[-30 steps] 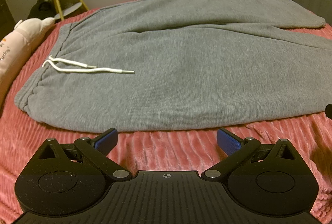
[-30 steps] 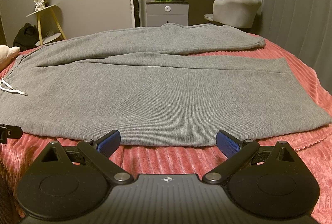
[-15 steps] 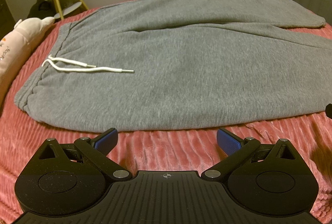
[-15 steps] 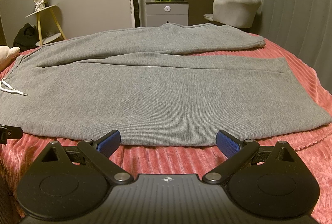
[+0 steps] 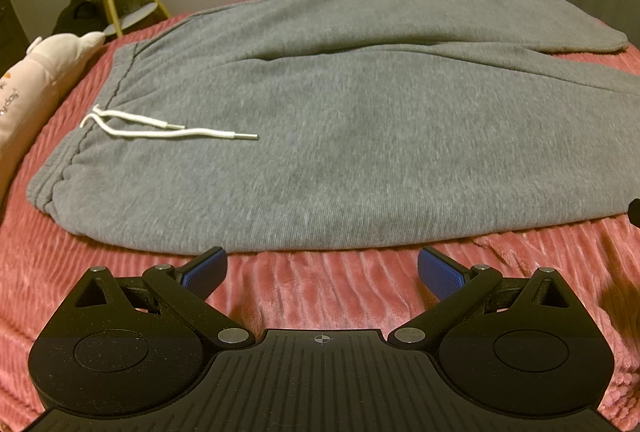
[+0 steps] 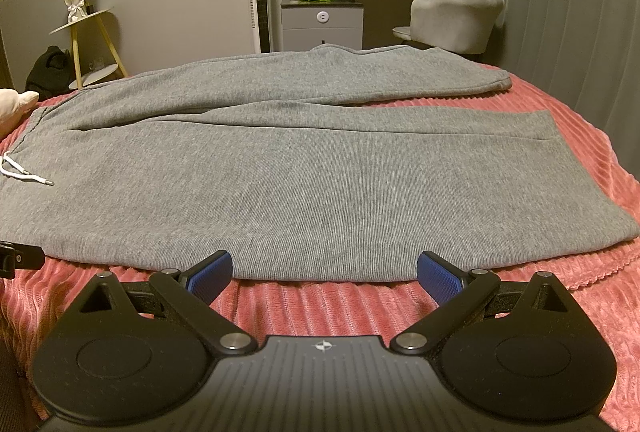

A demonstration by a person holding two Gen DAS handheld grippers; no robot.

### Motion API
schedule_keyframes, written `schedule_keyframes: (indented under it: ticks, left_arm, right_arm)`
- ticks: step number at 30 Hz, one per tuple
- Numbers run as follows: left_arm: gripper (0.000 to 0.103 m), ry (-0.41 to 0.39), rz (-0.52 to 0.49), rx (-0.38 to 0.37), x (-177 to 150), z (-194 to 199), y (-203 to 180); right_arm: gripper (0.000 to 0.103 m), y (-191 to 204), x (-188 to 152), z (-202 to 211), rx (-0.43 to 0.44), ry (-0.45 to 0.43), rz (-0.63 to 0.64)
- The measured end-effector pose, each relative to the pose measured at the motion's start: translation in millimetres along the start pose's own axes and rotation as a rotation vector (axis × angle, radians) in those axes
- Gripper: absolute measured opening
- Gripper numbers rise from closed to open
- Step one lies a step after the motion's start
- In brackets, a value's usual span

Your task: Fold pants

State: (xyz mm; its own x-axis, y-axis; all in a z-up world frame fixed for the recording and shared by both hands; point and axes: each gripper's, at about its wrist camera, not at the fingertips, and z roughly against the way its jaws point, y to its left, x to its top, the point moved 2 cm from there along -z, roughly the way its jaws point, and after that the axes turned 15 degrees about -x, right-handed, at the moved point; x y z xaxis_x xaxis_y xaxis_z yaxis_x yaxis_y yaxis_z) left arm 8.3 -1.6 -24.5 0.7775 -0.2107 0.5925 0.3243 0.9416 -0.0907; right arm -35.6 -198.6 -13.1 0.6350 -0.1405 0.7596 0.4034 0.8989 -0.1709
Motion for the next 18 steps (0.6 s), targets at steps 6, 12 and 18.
schedule_keyframes:
  ticks: [6, 12, 18]
  left_arm:
    - [0.103, 0.003, 0.003, -0.003, 1.4, 0.3, 0.7]
    - [0.103, 0.009, 0.006, -0.007, 2.1, -0.8, 1.5]
    - [0.103, 0.011, 0.015, -0.016, 3.0, -0.4, 3.8]
  right_arm:
    - [0.099, -1.7, -0.5, -1.0, 0.001, 0.001, -0.002]
    - [0.099, -1.7, -0.8, -1.0, 0.001, 0.0, -0.005]
    - [0.099, -0.9, -2.1, -2.2, 0.0, 0.007, -0.006]
